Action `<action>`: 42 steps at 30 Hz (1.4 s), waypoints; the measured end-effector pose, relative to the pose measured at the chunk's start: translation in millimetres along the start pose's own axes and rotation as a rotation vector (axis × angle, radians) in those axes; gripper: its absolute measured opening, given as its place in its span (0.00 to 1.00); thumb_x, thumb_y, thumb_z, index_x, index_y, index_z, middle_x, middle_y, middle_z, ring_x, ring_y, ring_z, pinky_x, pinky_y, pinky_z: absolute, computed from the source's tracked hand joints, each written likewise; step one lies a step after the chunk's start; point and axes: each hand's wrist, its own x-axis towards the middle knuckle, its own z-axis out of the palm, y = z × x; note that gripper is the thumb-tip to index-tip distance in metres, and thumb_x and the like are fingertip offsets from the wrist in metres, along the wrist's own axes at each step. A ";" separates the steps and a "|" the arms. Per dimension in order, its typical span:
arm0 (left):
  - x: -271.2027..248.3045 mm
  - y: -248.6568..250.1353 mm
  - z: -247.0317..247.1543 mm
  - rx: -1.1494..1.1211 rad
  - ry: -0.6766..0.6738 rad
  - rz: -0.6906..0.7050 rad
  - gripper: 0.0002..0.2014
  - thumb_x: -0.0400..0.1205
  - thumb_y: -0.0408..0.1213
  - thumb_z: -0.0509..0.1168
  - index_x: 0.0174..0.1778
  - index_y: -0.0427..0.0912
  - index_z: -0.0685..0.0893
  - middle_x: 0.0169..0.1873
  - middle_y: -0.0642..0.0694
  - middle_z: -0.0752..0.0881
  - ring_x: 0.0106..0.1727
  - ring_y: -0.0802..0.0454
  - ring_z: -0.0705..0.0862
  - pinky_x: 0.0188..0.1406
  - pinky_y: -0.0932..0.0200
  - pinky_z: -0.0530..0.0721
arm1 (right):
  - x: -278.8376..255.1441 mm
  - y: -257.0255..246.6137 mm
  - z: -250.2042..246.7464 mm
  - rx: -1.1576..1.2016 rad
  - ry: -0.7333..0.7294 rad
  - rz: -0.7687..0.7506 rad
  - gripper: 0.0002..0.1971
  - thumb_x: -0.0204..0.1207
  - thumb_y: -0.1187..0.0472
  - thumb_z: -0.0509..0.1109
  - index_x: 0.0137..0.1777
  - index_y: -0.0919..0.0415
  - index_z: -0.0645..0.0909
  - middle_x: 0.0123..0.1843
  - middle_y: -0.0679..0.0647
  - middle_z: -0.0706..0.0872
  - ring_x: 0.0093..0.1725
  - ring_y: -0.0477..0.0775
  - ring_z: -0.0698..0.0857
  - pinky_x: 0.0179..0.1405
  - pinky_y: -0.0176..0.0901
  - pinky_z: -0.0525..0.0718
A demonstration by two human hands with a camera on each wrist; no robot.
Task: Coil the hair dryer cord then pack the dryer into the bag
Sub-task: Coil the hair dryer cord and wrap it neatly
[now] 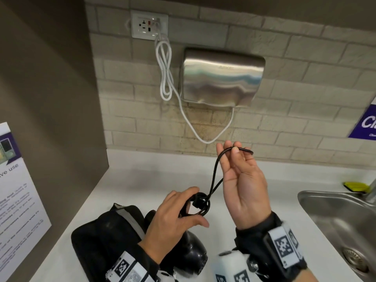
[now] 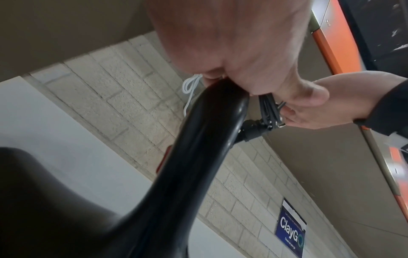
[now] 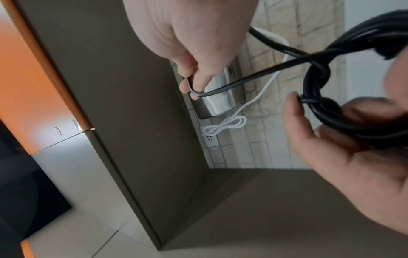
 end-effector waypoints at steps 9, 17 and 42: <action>4.7 -9.2 1.6 0.040 0.074 -0.132 0.34 0.63 0.67 0.74 0.63 0.60 0.77 0.40 0.59 0.80 0.39 0.62 0.77 0.41 0.71 0.78 | -17.7 18.5 13.3 -0.033 -0.015 0.095 0.06 0.79 0.76 0.63 0.48 0.66 0.77 0.41 0.58 0.84 0.45 0.55 0.90 0.58 0.55 0.88; 6.3 -6.7 3.4 0.106 0.126 -0.155 0.16 0.70 0.55 0.68 0.50 0.54 0.76 0.33 0.56 0.81 0.39 0.62 0.79 0.36 0.67 0.79 | -36.7 40.9 4.1 -0.111 0.001 0.119 0.12 0.76 0.78 0.64 0.53 0.62 0.73 0.42 0.60 0.84 0.43 0.60 0.91 0.52 0.58 0.90; 1.6 -21.6 -0.9 0.149 0.054 -0.012 0.26 0.74 0.47 0.76 0.66 0.44 0.79 0.53 0.54 0.85 0.53 0.60 0.84 0.54 0.64 0.86 | 1.6 -68.9 19.8 -0.607 -0.108 0.514 0.24 0.79 0.60 0.62 0.70 0.75 0.72 0.31 0.48 0.82 0.16 0.40 0.62 0.12 0.30 0.60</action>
